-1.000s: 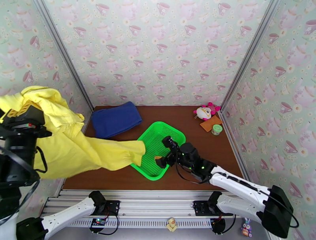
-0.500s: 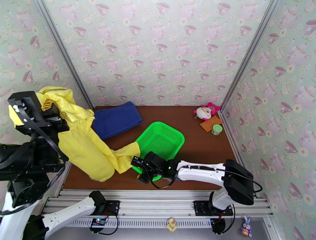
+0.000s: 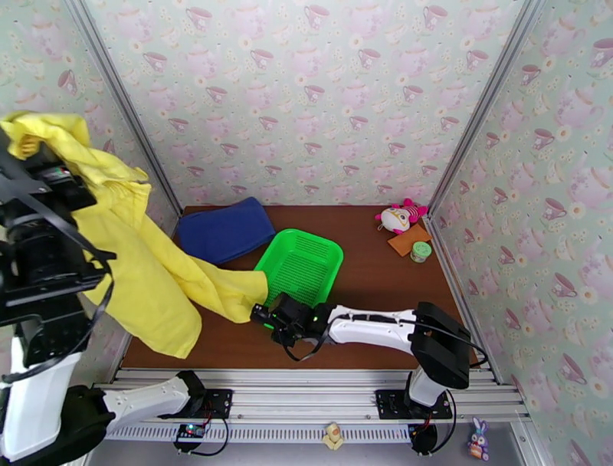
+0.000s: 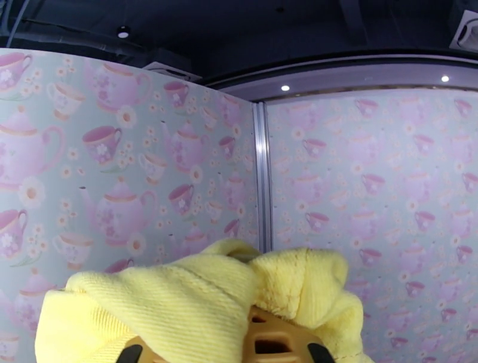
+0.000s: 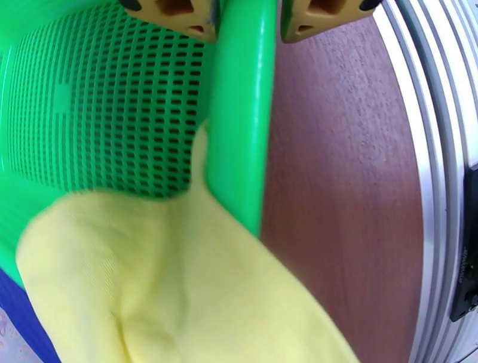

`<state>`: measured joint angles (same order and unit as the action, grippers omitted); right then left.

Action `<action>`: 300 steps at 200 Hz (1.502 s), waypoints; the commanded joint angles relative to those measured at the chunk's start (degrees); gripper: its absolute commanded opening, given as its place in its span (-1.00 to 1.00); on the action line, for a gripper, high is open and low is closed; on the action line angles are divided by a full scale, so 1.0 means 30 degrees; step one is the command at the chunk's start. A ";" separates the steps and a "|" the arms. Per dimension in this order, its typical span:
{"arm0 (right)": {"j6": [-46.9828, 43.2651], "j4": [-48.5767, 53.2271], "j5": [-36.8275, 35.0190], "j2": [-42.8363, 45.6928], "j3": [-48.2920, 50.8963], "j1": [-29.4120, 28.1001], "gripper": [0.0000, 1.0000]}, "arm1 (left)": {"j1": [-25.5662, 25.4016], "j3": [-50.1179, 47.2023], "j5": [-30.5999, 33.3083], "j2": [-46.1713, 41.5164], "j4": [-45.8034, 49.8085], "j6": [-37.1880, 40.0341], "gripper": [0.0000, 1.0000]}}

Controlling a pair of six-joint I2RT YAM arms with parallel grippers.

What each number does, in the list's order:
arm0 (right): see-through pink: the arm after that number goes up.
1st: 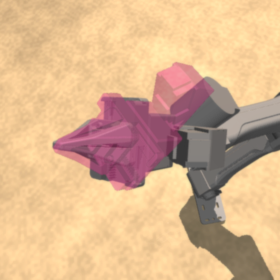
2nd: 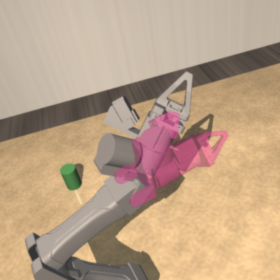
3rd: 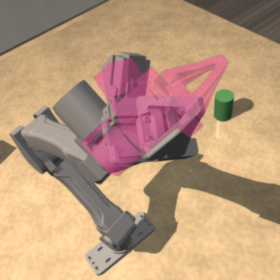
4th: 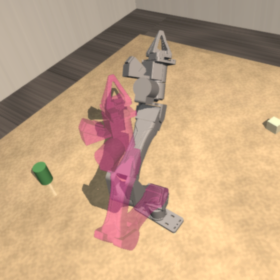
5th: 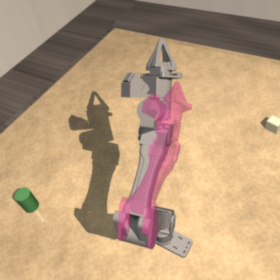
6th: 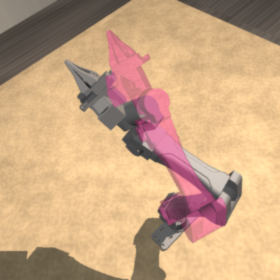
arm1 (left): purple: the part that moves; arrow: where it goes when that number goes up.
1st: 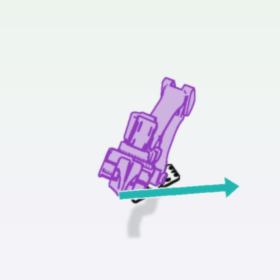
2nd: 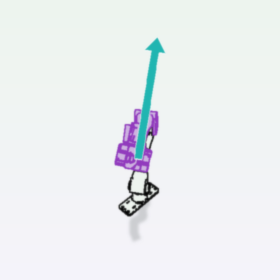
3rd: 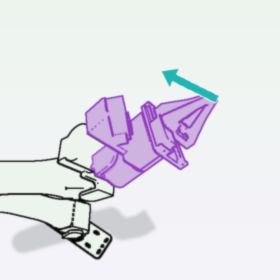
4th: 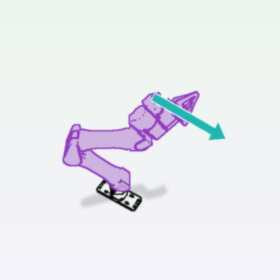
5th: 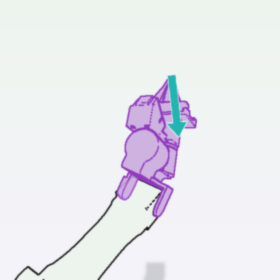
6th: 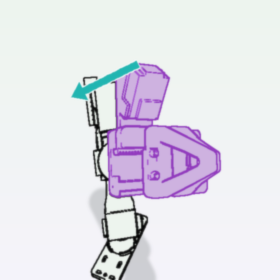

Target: Fold and stack the trousers

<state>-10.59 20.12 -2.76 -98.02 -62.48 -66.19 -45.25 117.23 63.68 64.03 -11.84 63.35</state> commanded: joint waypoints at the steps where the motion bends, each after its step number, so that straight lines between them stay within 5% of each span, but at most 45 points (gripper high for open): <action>1: 0.0797 0.0704 -0.0401 -0.0354 -0.0444 0.0568 -0.49 | -0.1264 0.2208 -0.1788 0.0129 -0.2915 0.1965 -1.00; 60: 0.2910 0.1931 -0.0806 -0.1024 -0.1483 0.2719 -0.97 | -0.6201 0.7443 -0.3951 0.1276 -0.1910 0.2349 -1.00; 82: 0.3657 0.2430 -0.1064 -0.0935 -0.1912 0.3002 -0.99 | -0.7749 0.7788 -0.4296 0.0894 -0.2017 0.3936 -1.00; 118: 0.5048 0.4594 -0.1339 -0.2604 -0.5869 0.4045 -1.00 | -1.0246 0.2013 -0.3361 -0.1442 -0.5932 0.8261 -1.00; 148: 0.7103 0.8112 -0.1681 -0.5794 -1.2485 0.5702 -1.00 | -1.2418 -0.2616 -0.2882 -0.3172 -0.8081 0.9400 -1.00; 194: 0.9301 1.1340 -0.3288 -1.0677 -2.0642 0.7595 -0.99 | -1.2892 -0.7532 -0.0515 -0.5543 -0.9004 0.9525 -1.00; 245: 1.0090 1.1171 -0.2030 -1.4480 -2.5905 0.8604 -0.95 | -1.2941 -1.4052 0.1895 -0.9279 -0.0583 0.0243 -1.00; 283: 1.0444 0.7946 -0.0656 -1.4960 -2.5606 0.9295 -0.90 | -1.2952 -1.4798 0.1183 -0.9412 1.2659 -1.2846 -1.00; 300: 1.0895 0.7010 0.0662 -1.5223 -2.5679 0.9610 -0.88 | -1.2880 -1.5139 0.0094 -0.9009 1.6085 -1.6943 -1.00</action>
<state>17.23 49.93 -10.61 -142.34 -138.39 -39.13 -83.83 72.84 69.60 35.18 11.29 40.34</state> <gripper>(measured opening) 0.198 0.115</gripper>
